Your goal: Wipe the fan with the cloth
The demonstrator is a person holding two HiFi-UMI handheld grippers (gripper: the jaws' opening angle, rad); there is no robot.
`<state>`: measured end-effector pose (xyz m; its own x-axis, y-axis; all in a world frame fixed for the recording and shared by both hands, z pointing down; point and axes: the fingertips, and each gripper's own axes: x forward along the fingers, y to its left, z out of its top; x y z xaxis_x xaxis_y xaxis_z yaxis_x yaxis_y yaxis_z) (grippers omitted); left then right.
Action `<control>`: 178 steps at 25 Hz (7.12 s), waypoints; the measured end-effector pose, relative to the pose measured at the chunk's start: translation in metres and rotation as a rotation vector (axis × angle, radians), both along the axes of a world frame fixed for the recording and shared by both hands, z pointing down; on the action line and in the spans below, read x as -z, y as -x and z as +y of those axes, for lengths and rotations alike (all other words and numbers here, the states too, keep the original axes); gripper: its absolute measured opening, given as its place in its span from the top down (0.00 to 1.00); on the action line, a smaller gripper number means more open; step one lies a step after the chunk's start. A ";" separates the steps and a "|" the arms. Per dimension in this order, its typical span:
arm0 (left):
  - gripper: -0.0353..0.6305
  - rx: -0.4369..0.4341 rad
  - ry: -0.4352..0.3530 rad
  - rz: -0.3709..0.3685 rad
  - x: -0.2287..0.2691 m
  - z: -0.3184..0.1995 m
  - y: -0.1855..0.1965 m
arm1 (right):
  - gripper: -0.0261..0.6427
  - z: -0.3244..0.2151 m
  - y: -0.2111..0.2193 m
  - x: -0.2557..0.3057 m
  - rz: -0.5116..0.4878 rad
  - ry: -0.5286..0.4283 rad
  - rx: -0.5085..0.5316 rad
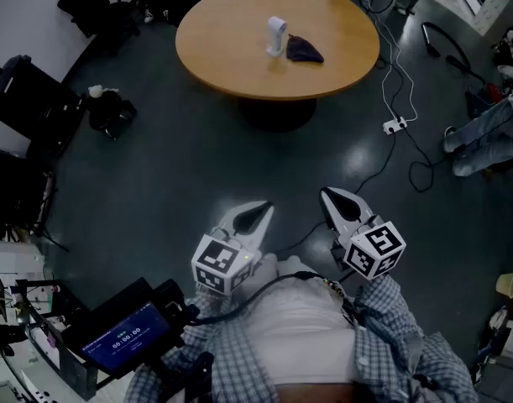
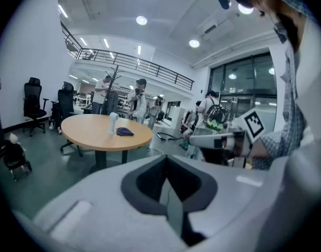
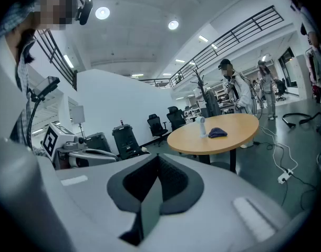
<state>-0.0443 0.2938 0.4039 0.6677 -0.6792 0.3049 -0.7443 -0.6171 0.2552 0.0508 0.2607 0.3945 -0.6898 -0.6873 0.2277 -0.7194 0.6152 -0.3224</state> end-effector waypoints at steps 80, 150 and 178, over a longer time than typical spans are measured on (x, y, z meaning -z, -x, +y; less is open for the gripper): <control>0.79 0.029 -0.099 -0.103 -0.067 -0.456 0.022 | 0.96 -0.363 0.000 -0.043 0.095 0.132 -0.092; 0.73 0.153 -0.183 -0.303 -0.016 -0.538 0.021 | 0.82 -0.442 0.117 0.166 0.005 -0.522 0.521; 0.73 0.012 -0.336 -0.149 0.053 -0.508 0.009 | 0.82 -0.500 0.050 0.131 0.079 -0.434 0.451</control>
